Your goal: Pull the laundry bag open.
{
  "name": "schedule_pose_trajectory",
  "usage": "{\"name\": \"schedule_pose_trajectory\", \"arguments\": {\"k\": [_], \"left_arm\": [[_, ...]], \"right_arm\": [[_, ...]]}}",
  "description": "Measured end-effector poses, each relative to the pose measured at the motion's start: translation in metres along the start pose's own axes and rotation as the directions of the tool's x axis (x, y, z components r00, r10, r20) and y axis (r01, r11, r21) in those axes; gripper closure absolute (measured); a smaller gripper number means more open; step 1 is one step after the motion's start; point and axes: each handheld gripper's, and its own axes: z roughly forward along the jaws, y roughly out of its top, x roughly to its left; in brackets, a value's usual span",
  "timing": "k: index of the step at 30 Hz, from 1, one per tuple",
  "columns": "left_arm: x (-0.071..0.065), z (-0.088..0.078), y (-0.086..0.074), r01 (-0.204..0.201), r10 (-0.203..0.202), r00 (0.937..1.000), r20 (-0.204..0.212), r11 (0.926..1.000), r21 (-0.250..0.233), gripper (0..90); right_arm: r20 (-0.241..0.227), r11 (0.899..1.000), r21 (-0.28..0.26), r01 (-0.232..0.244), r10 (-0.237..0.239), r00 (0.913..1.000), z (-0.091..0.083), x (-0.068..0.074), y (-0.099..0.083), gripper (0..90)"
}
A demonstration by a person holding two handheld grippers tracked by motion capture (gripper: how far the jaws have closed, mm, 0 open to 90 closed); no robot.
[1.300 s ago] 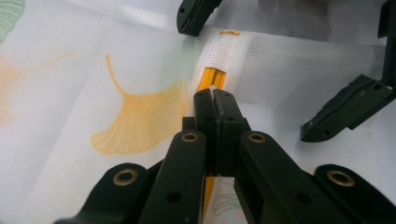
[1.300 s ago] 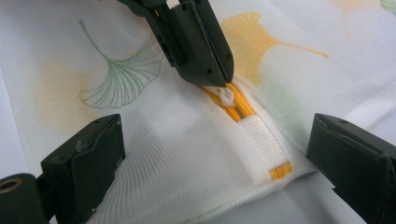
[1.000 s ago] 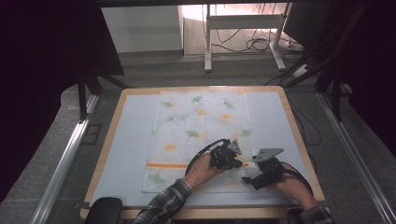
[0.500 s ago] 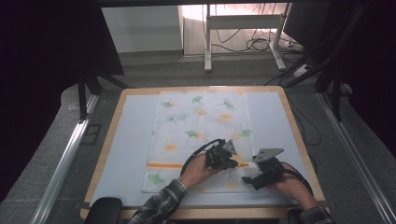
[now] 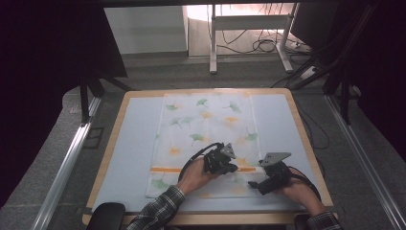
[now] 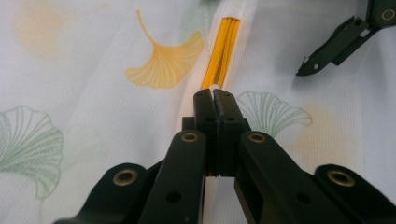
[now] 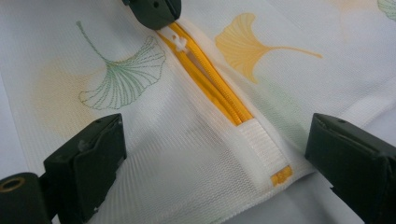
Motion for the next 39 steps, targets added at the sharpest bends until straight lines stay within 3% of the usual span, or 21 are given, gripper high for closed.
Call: {"name": "schedule_pose_trajectory", "arguments": {"k": [39], "left_arm": [[0.007,-0.035,-0.038,0.051,-0.051,0.9980,-0.038,0.9987,-0.007,90.0]], "right_arm": [[0.008,1.000,-0.003,-0.007,0.007,0.9999,0.000,0.001,0.000,5.2]]}}
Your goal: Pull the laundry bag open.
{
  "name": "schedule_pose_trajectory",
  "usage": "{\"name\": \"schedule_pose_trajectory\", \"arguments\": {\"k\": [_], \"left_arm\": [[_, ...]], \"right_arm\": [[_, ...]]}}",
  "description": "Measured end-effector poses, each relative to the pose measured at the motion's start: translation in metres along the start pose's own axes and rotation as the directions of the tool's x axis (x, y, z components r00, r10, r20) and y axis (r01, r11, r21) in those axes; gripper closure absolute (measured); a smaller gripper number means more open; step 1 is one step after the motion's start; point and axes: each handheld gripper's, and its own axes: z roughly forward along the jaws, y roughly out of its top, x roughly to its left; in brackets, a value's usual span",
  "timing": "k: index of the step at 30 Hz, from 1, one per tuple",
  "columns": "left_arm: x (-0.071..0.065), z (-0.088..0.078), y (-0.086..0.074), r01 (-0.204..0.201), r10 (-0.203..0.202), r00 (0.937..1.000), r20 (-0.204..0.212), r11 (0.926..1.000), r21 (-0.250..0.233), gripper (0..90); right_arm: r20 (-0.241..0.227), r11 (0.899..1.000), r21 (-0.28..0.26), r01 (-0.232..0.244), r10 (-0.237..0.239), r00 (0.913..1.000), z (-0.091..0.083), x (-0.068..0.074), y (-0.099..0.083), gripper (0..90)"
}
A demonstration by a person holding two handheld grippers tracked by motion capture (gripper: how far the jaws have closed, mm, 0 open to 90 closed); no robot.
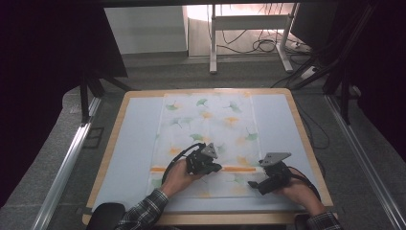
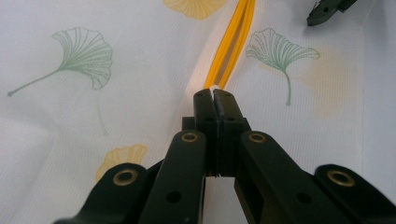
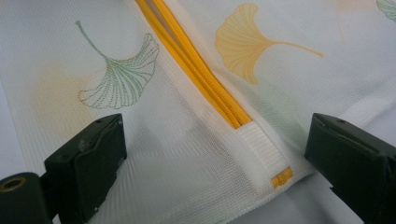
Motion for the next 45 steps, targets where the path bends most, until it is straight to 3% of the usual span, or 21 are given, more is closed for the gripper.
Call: {"name": "schedule_pose_trajectory", "arguments": {"k": [45], "left_arm": [[0.004,-0.021,-0.022,0.047,-0.047,0.9987,-0.021,0.9989,0.004,90.0]], "right_arm": [[0.004,1.000,0.002,-0.002,0.002,1.0000,0.000,0.000,0.000,5.3]]}}
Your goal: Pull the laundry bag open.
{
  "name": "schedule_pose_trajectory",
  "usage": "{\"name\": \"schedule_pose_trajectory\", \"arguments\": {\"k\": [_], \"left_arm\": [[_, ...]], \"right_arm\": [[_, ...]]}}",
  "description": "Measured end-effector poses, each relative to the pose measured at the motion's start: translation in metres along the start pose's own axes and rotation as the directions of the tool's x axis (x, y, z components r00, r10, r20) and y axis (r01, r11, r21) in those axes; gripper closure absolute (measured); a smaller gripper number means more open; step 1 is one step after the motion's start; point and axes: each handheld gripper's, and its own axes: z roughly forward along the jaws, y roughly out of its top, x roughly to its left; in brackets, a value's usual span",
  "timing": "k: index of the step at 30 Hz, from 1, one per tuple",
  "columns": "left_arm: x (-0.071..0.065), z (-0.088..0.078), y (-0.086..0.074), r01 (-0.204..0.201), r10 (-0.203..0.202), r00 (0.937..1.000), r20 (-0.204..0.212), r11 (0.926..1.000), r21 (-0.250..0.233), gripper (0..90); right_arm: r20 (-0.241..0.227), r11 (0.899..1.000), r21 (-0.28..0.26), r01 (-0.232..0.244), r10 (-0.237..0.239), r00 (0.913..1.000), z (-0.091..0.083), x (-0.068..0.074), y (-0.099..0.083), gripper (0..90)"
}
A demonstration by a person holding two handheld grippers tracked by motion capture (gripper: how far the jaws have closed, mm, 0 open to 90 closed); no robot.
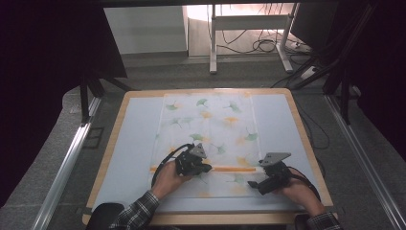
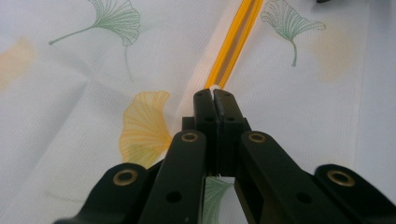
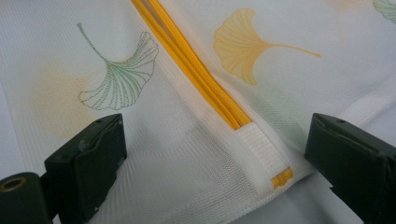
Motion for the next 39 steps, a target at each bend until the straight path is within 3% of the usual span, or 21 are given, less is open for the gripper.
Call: {"name": "schedule_pose_trajectory", "arguments": {"k": [16,20,25,30,39], "left_arm": [[0.001,-0.008,-0.008,0.010,-0.009,0.9999,-0.014,0.9998,0.017,90.0],[0.002,-0.011,-0.012,0.032,-0.032,0.9993,-0.018,0.9994,0.008,90.0],[0.003,-0.014,-0.014,0.020,-0.019,0.9993,-0.031,0.9994,0.027,90.0],[0.005,-0.019,-0.020,0.048,-0.047,0.9982,-0.038,0.9987,0.015,90.0],[0.007,-0.026,-0.029,0.062,-0.061,0.9967,-0.053,0.9979,0.017,90.0]], "right_arm": [[0.001,1.000,0.000,-0.002,0.002,1.0000,0.000,0.000,0.000,5.3],[0.001,1.000,0.000,-0.003,0.003,1.0000,0.000,0.000,0.000,5.3],[0.002,1.000,0.000,-0.002,0.002,1.0000,0.000,0.000,0.000,5.3],[0.002,1.000,0.000,-0.003,0.003,1.0000,0.000,0.000,0.000,5.3],[0.006,1.000,0.000,-0.003,0.003,1.0000,0.000,0.000,0.000,5.3]]}}
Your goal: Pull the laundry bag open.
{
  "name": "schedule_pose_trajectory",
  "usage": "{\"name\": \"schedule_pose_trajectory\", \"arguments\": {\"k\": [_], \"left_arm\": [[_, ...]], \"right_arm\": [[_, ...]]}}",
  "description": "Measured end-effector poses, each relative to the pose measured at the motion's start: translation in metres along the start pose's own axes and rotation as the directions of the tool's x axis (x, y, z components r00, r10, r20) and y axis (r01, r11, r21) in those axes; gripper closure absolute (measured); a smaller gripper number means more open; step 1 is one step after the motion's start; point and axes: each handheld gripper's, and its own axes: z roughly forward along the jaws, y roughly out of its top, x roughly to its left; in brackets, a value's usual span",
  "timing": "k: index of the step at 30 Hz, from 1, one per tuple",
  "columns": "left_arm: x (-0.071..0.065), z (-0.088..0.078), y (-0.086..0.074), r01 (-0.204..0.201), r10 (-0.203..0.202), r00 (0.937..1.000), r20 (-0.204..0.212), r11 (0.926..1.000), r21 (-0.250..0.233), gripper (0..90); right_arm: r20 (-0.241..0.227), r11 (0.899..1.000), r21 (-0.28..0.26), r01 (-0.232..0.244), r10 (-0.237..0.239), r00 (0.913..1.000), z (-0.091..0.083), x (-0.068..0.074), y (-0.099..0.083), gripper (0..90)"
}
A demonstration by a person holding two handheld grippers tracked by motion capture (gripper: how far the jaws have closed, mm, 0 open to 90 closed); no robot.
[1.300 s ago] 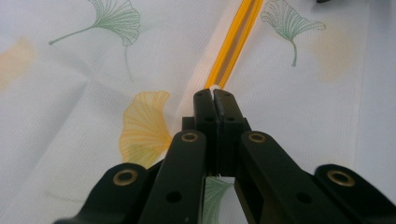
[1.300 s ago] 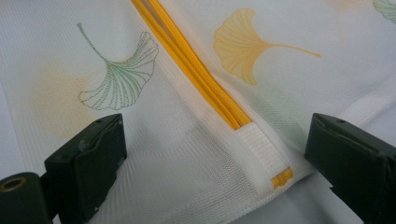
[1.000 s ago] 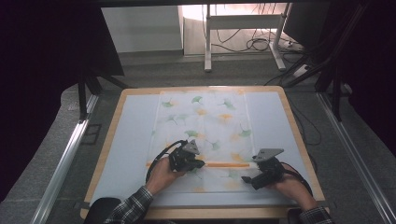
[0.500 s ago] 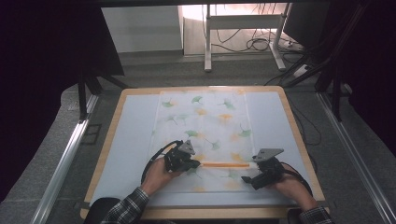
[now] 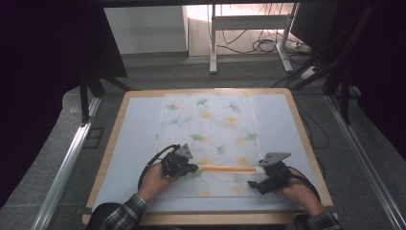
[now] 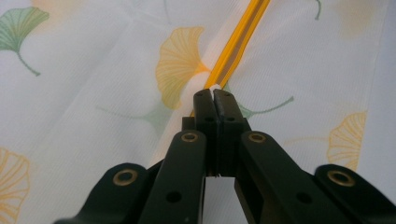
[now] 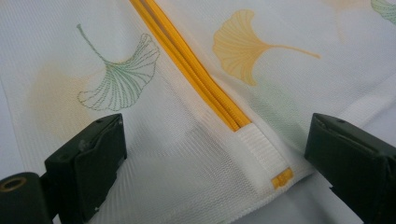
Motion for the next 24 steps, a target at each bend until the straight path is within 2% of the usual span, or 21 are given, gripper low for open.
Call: {"name": "schedule_pose_trajectory", "arguments": {"k": [24], "left_arm": [[0.006,-0.017,-0.019,0.033,-0.033,0.9988,-0.035,0.9994,-0.008,90.0]], "right_arm": [[0.003,1.000,0.000,-0.003,0.003,1.0000,0.000,0.000,0.000,5.3]]}}
